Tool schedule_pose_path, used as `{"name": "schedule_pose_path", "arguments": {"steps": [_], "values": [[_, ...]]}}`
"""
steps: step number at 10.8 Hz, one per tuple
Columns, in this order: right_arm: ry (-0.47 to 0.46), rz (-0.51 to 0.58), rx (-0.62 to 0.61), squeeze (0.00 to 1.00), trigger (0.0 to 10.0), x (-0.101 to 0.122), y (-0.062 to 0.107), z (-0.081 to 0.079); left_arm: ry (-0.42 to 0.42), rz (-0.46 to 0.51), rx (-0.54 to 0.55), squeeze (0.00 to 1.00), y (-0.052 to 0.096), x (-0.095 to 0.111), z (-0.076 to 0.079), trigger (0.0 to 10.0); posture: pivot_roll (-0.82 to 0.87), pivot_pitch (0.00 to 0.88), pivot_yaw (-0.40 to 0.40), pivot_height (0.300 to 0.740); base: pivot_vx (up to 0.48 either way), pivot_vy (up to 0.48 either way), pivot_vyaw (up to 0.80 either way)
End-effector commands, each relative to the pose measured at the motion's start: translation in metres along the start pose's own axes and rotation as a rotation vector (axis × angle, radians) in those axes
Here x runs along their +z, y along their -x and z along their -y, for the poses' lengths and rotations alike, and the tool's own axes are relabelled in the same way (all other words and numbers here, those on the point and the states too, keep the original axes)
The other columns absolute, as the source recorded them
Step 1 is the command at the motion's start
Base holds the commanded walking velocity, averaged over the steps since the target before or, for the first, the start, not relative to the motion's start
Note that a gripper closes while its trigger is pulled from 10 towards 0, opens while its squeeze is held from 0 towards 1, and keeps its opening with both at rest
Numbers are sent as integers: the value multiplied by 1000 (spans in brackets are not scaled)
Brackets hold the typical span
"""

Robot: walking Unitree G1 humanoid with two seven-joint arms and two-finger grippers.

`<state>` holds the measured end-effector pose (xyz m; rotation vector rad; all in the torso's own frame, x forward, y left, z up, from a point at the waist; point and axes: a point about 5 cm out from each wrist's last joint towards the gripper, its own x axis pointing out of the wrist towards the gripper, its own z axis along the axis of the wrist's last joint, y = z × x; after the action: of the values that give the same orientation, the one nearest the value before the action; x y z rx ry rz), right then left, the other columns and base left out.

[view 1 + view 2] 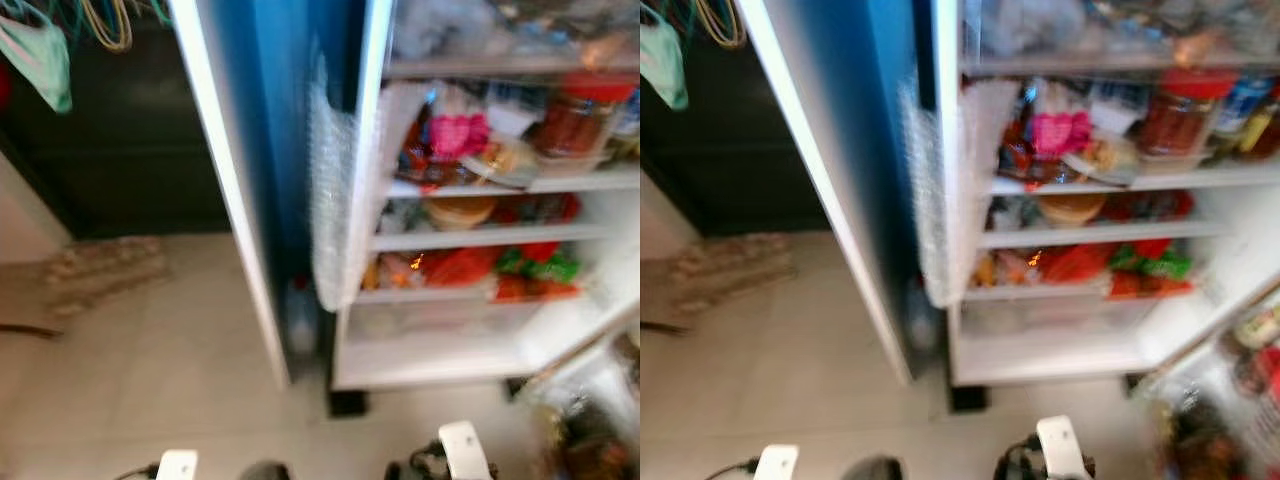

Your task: Restocking fridge

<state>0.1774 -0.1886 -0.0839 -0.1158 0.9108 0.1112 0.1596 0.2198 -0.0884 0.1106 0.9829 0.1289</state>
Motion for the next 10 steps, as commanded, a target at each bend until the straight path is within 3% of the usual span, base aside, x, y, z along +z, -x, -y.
{"name": "schedule_pose_path", "arguments": {"steps": [1,6,8,10], "values": [[-8,-67,9,0,10000,-19,4,-2,-7,-31,-8,0,2,-9,1,10000,-62,55,28,722,0,0,0],[-14,-71,-1,0,10000,-20,4,-3,-6,-30,-24,0,1,-9,6,10000,-69,8,35,740,0,0,0],[-23,-69,1,0,10000,-22,5,-4,-31,-36,-46,0,2,-11,9,10000,-67,0,46,740,0,315,0],[-34,-68,-12,0,10000,-22,5,-5,-56,-42,-49,0,2,-13,7,10000,-66,0,52,740,0,0,0]]}}
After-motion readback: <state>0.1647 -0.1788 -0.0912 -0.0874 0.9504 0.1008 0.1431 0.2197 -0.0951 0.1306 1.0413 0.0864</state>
